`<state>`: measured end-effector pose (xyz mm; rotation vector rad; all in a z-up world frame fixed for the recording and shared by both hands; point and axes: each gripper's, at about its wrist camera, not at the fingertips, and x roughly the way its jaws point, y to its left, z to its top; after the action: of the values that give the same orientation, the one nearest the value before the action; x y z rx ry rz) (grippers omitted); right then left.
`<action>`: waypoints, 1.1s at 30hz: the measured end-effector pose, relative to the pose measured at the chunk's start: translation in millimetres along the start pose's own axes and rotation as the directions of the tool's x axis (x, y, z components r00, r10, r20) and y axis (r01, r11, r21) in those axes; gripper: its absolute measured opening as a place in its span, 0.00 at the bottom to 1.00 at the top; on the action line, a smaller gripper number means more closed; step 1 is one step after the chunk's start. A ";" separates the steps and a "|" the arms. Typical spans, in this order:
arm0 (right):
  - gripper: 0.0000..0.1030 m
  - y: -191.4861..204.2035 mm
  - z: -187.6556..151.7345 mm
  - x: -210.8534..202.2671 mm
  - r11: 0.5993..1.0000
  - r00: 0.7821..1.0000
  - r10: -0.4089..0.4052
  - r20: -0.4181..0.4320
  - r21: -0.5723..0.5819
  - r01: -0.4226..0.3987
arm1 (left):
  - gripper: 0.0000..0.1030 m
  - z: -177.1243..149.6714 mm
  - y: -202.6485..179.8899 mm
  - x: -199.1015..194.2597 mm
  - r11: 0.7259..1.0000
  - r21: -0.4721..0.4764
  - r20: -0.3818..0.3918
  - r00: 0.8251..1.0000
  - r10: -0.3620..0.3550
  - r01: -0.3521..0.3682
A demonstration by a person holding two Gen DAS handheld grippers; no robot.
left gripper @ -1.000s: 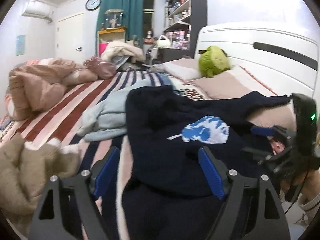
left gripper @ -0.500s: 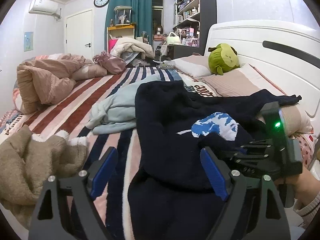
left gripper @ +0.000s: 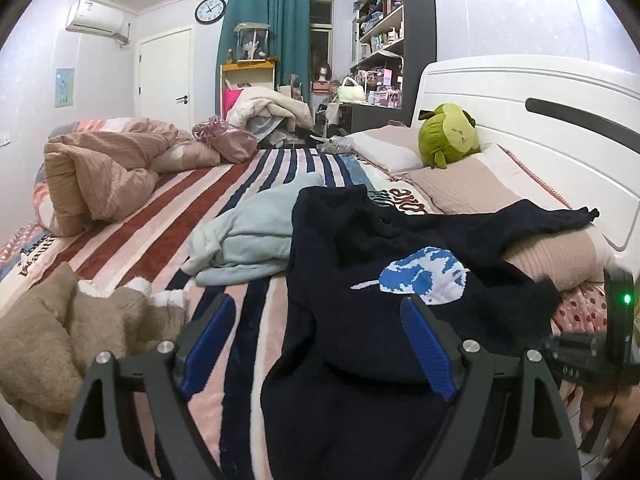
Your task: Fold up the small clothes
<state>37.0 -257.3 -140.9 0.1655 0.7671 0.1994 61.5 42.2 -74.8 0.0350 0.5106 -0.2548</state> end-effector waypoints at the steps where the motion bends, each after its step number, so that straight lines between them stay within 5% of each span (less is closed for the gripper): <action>1: 0.04 -4.8 -8.7 -2.0 0.999 1.000 0.019 -0.001 0.035 -0.019 | 0.80 -0.5 0.1 -1.8 1.000 0.000 -0.003 1.000 0.002 -0.002; 9: 0.13 -15.0 -34.1 -26.2 0.994 0.998 0.052 0.028 0.090 -0.055 | 0.81 2.1 0.0 -13.9 1.000 -0.008 -0.009 1.000 -0.011 0.011; 11: 0.34 -21.8 -31.4 -32.1 0.993 0.998 0.049 0.050 0.109 -0.054 | 0.81 4.5 -1.4 -16.1 1.000 -0.004 -0.002 1.000 -0.012 0.012; 13: 0.43 -29.7 -29.4 -33.0 0.990 0.997 0.055 0.057 0.130 -0.062 | 0.82 6.5 -3.0 -17.6 1.000 0.001 -0.004 1.000 -0.014 0.014; 21: 0.50 -51.3 -13.3 -18.4 0.929 0.965 0.242 0.100 0.262 -0.260 | 0.82 21.2 3.2 -30.7 1.000 -0.002 0.008 1.000 -0.026 0.026; 25: 0.59 -53.8 -4.2 -7.3 0.944 0.982 0.179 0.054 0.271 -0.186 | 0.82 27.4 5.5 -41.9 0.999 -0.007 0.028 0.999 -0.034 0.035; 28: 0.56 -59.0 0.7 -2.9 0.939 0.983 0.175 0.061 0.290 -0.185 | 0.82 29.1 7.5 -48.5 0.999 -0.014 0.034 0.999 -0.038 0.039; 31: 0.09 -57.7 5.1 -4.9 0.944 0.987 0.151 0.060 0.287 -0.162 | 0.82 27.0 9.1 -51.2 0.999 -0.018 0.028 0.999 -0.036 0.036; 33: 0.08 -55.3 7.8 -16.9 0.951 0.988 0.125 0.092 0.272 -0.146 | 0.82 26.2 9.0 -53.5 0.999 -0.017 0.026 0.999 -0.031 0.032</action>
<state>37.1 -315.5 -136.3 0.4916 0.7081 0.2140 31.3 60.9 -26.1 0.0068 0.4883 -0.2811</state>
